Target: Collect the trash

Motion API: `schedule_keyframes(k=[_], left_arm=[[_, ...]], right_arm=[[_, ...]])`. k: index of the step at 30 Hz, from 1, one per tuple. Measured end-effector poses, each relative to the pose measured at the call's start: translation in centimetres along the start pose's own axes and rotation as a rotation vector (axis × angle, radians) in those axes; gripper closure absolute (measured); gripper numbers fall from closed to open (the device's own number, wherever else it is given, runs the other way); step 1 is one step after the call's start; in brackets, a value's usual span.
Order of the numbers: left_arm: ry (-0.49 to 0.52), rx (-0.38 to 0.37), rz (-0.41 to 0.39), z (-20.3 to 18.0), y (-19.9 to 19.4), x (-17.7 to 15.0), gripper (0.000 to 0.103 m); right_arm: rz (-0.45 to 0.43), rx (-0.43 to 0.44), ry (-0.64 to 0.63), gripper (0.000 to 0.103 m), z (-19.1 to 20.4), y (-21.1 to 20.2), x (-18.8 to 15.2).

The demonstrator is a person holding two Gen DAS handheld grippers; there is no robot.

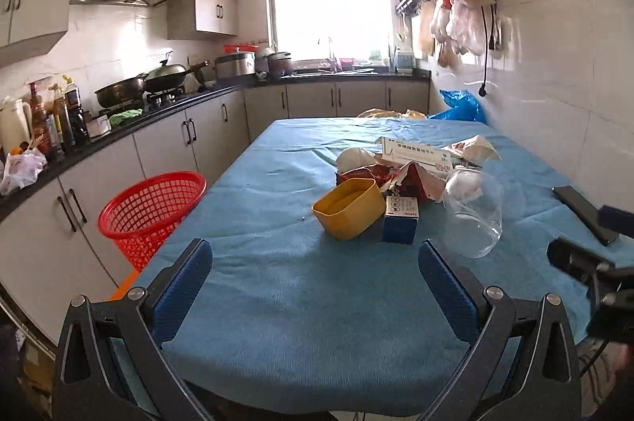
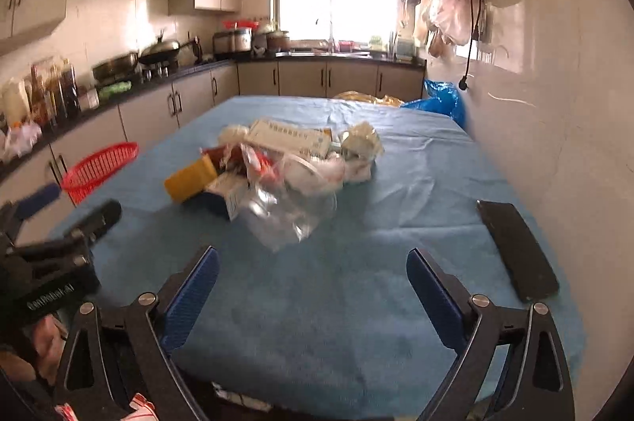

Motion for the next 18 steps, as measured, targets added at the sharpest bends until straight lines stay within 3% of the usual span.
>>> schedule_keyframes(k=[5,18], left_arm=[[-0.064,-0.018,0.023,0.3,-0.2,-0.1,0.000],[-0.036,-0.031,0.055,-0.3,0.0,-0.2,0.000]], right_arm=[[-0.021,-0.039,-0.011,0.006,-0.7,-1.6,-0.7],[-0.018,-0.065,-0.043,0.006,-0.7,-1.6,-1.1]])
Point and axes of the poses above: each gripper's, at about its wrist camera, not at the fingertips, and y roughly the way its jaws point, z to its left, x to its top, the point moved 1 cm from there along y, roughly the way its jaws point, and after that the axes turned 12 degrees about -z, right-handed, at the moved point
